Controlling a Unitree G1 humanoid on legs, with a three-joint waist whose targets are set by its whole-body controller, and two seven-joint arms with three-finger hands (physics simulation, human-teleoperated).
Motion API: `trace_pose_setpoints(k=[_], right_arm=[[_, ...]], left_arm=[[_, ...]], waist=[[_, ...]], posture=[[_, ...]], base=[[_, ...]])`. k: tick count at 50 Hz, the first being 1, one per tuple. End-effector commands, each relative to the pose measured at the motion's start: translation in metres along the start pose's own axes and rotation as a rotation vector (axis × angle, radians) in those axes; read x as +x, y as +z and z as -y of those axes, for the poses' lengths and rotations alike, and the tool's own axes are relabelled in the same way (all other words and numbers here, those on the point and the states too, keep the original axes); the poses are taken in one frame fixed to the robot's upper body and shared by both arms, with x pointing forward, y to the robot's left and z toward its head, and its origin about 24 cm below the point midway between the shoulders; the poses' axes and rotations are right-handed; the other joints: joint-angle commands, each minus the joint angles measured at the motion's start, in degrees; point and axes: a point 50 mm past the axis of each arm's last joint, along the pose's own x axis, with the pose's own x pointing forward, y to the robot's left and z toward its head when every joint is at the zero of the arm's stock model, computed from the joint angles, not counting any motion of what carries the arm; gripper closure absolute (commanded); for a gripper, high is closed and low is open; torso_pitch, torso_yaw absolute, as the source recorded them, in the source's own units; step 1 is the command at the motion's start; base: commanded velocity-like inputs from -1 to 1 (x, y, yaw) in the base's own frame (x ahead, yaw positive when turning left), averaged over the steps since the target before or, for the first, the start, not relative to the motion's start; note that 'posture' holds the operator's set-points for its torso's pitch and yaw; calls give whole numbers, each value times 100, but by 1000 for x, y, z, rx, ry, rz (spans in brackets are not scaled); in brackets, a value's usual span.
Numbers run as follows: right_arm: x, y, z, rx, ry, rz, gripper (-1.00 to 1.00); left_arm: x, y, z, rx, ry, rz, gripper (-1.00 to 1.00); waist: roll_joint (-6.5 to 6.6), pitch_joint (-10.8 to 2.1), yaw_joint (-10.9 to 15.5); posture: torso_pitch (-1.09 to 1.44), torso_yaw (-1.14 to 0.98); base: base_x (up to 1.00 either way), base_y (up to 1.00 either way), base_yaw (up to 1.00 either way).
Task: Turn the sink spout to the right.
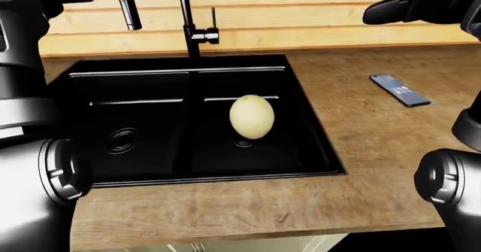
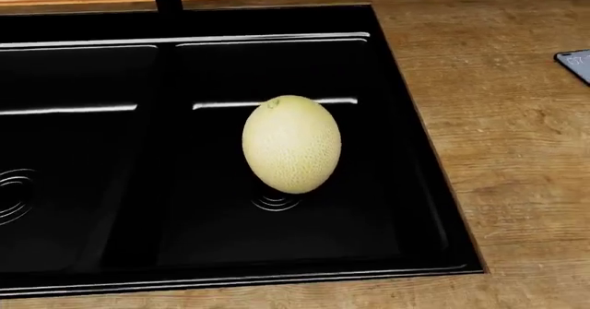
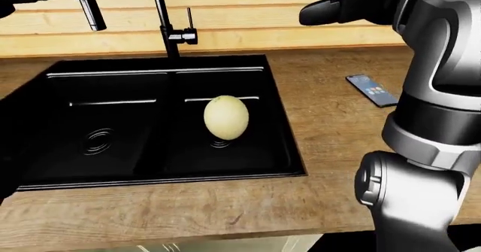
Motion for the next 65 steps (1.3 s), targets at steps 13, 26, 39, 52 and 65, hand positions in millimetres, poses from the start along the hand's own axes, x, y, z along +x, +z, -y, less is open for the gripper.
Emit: trace_pose_setpoints(k=[13,26,39,52,65], right_arm=[[-6,23,2,-23,-11,88,-100],[-6,23,1,-23,-9,89,-100],[-6,23,1,-23,-9,90,-100],[-8,27,1,-26,-9,95,-100],[-8,26,1,-24,-9,94,-100]], left_arm=[[-6,27,-2,-9,2,100,-100],[-5,25,0,-5,1,97,-100],[-5,23,-1,-5,2,95,-100],[-2,16,10,35,-5,84,-100],[18,-14,16,8,50,-3,-100]], waist=[[-25,-483,20],[-15,-851,27],[-8,-1387,15],[-4,-1826,8],[-43,-1871,4]], posture=[[-17,0],[-27,0],[-39,0],[-45,0],[-45,0]], base=[[0,0,0],[0,0,0],[0,0,0],[0,0,0],[0,0,0]])
